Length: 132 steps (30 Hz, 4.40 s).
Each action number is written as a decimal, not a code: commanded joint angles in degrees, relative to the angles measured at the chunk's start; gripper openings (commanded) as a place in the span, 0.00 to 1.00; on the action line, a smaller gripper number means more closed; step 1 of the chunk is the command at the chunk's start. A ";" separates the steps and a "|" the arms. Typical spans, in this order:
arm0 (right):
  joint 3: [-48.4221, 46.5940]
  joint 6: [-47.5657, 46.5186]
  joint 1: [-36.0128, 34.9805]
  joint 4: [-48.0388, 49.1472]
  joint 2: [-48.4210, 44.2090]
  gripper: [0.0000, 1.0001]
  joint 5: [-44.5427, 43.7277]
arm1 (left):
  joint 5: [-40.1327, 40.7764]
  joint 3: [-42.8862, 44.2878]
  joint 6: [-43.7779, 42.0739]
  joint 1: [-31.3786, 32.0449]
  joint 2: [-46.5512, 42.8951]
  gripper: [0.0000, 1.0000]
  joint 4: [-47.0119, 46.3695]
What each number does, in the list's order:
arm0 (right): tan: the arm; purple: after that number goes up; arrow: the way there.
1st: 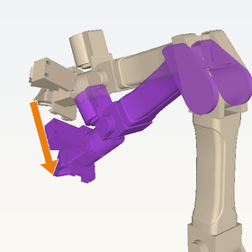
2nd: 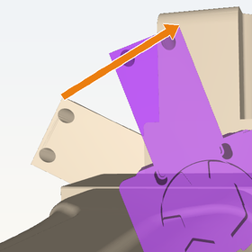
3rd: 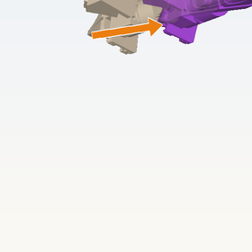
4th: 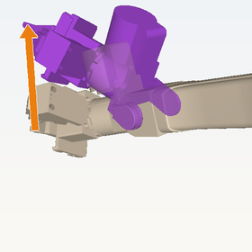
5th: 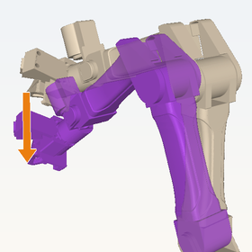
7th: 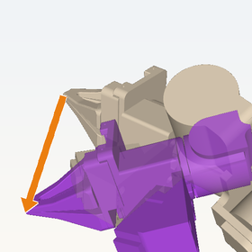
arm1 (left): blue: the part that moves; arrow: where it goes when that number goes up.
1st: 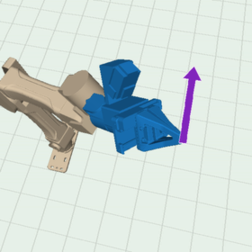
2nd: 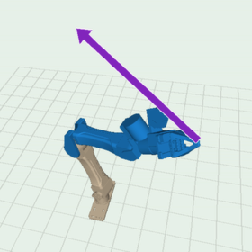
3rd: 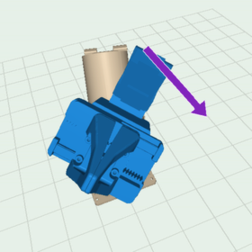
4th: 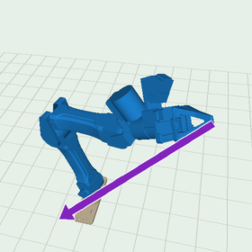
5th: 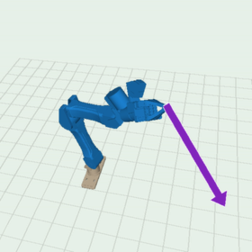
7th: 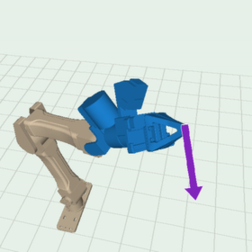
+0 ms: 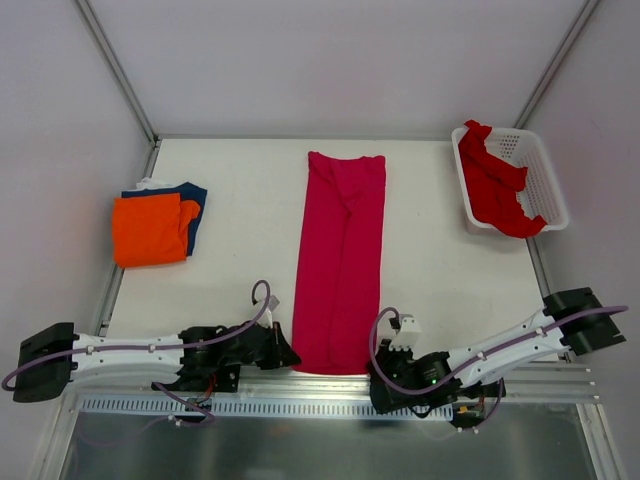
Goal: Fold and stack the t-shirts
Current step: Grab the bottom of the folded rectangular tshirt with both arms, then fold the folded rectangular tshirt in 1/3 of the way
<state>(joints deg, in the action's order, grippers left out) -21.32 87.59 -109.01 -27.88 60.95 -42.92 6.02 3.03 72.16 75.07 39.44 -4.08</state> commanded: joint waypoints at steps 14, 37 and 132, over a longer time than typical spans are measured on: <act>-7.68 -16.12 7.40 -8.34 -1.98 0.01 -5.78 | 8.04 14.72 -8.62 0.34 19.69 0.00 -2.25; -14.71 -52.25 32.54 6.52 4.18 0.00 3.19 | 6.11 26.23 -22.76 -17.58 19.17 0.00 6.01; -56.98 -80.39 80.97 27.35 44.95 0.01 54.07 | -19.11 75.80 -38.50 -47.82 74.28 0.00 -0.14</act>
<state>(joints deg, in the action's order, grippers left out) -73.73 4.10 -28.49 -4.95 103.74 1.63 -9.69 74.41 33.04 27.03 112.18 -3.31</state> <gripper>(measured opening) 0.009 0.003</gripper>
